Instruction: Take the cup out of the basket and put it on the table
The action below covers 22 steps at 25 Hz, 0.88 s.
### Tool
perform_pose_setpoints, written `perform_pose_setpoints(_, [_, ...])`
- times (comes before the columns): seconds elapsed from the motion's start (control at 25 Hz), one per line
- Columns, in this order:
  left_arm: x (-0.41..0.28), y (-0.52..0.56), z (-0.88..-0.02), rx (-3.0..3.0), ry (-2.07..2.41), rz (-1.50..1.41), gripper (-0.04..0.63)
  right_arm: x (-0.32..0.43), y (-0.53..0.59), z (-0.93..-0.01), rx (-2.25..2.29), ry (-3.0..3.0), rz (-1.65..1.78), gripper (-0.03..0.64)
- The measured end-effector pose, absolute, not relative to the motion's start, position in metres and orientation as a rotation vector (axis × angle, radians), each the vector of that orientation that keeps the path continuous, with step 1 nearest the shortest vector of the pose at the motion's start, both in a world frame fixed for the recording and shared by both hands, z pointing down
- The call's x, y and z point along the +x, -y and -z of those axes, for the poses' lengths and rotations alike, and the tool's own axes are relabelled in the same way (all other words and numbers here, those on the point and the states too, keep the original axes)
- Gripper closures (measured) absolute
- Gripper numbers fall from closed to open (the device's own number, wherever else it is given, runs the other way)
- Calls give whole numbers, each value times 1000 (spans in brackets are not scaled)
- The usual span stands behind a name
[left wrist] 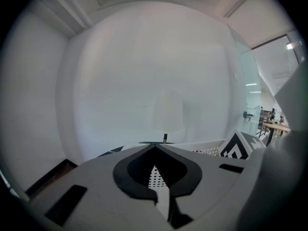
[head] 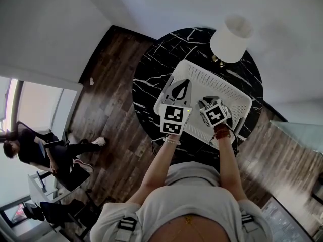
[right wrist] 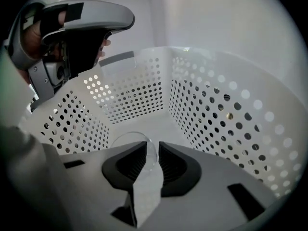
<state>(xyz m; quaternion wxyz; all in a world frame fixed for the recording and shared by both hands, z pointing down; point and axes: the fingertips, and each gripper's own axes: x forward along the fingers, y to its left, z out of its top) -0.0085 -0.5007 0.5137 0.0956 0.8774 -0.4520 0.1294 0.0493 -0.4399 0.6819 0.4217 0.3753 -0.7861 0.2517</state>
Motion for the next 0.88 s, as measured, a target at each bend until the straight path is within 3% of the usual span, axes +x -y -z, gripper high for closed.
perform_pose_setpoints(0.88, [-7,496,-513,2603,1345,-384,591,55,433,-684,925,1942,-566,560])
